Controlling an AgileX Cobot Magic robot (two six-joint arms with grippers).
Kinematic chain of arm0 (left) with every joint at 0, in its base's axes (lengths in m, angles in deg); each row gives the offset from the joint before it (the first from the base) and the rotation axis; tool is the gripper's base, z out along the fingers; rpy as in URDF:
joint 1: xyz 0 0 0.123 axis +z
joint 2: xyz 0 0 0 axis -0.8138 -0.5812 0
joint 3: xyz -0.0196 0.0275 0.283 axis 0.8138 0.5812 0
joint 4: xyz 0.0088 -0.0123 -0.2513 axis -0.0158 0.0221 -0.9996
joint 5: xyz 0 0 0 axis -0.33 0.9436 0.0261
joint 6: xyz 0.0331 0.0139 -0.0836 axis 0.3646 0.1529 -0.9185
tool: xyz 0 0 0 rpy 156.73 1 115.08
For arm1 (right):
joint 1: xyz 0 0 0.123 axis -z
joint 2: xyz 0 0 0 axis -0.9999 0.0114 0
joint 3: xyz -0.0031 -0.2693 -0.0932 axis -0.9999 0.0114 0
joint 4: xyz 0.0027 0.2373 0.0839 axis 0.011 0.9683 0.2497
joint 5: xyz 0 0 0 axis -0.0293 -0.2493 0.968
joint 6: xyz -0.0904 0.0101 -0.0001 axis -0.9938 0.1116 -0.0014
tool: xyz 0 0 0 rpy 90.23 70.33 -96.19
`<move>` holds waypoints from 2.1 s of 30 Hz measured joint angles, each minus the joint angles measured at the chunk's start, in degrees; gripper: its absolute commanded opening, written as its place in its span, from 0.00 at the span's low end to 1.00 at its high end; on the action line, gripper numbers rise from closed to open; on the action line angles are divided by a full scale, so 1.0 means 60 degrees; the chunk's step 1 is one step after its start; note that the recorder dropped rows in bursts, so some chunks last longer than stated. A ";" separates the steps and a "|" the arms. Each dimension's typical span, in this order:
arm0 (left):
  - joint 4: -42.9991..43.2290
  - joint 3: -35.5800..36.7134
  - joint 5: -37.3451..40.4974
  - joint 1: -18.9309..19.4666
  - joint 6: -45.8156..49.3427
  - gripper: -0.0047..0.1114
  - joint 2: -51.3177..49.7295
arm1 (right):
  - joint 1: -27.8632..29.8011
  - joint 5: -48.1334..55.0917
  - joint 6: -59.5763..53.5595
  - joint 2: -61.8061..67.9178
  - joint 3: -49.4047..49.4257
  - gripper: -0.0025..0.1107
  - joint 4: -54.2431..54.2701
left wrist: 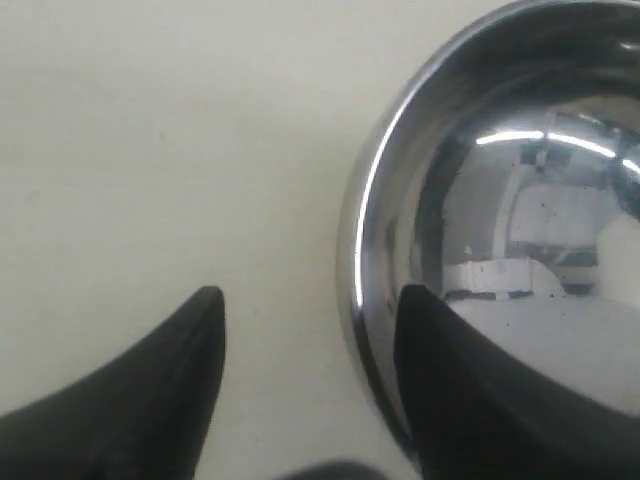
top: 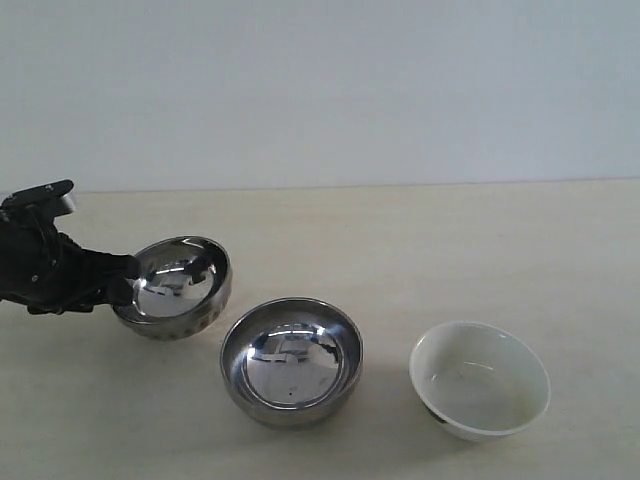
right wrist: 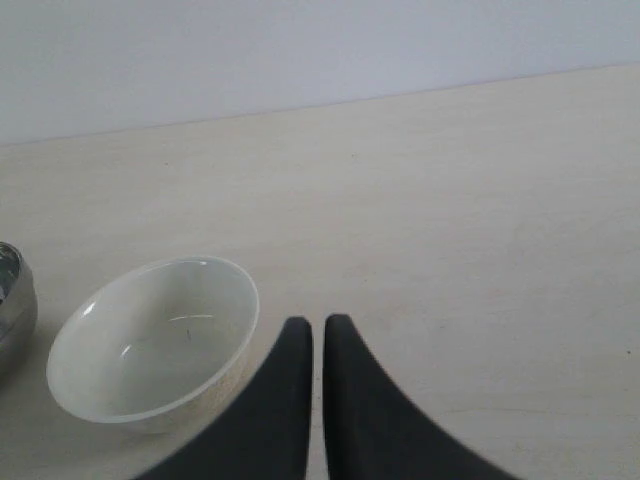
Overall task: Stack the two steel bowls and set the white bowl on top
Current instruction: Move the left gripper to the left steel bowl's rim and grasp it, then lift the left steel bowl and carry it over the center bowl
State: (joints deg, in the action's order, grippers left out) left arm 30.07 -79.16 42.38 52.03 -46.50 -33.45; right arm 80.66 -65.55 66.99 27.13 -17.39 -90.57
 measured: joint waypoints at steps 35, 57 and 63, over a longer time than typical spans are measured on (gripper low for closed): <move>-0.0969 -0.0545 0.0547 0.0000 0.0737 0.07 -0.0552 | 0.0000 0.0000 0.0000 0.0000 0.0000 0.02 0.0000; -0.0851 -0.1068 0.4279 0.0000 0.0842 0.07 0.1444 | 0.0000 0.0000 0.0037 0.0000 0.0000 0.02 0.0000; -0.0828 -0.1678 0.5437 -0.0065 0.0492 0.07 0.1449 | 0.0000 0.0000 0.0037 0.0000 0.0000 0.02 0.0000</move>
State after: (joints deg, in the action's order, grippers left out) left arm 25.10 -89.23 75.00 51.64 -43.55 -24.76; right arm 80.66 -65.55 67.21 27.13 -17.39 -90.57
